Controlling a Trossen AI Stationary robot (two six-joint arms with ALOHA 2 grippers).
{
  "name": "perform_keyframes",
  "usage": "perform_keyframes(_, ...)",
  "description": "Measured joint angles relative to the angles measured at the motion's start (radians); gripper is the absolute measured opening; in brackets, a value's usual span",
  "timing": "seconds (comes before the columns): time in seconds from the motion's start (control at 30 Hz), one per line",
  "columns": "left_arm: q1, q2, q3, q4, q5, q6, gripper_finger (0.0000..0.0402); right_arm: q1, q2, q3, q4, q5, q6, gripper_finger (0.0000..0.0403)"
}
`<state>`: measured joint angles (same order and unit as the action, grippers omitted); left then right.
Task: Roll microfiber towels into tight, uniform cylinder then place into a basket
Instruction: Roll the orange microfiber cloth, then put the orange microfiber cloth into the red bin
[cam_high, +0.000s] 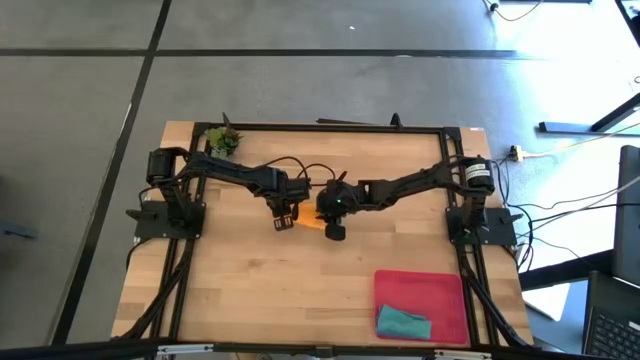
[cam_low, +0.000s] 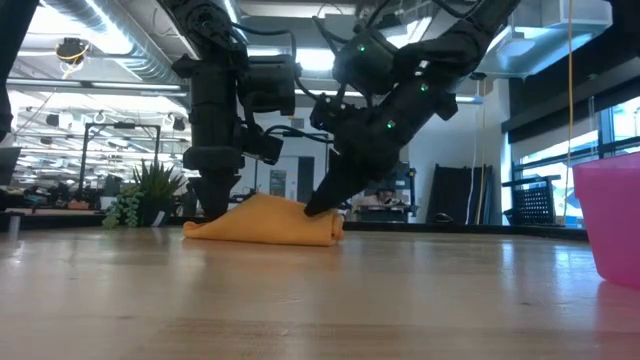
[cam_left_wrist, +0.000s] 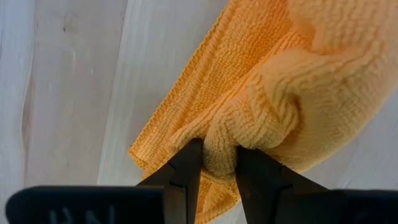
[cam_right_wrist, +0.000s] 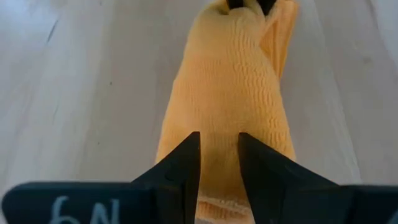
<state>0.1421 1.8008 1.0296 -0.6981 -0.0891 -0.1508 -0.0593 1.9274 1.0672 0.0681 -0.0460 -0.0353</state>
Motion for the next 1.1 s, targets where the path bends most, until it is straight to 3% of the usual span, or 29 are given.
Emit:
perform_keyframes(0.53,-0.001,0.0,0.0,0.0,-0.001,-0.003,0.0086,0.052,-0.108,0.0,-0.051,0.002,-0.037,0.0109)
perform_keyframes(1.1,-0.001,0.0,0.0,0.0,0.0,-0.003,0.0086,0.103,-0.114,0.005,-0.117,0.002,-0.105,0.0109)
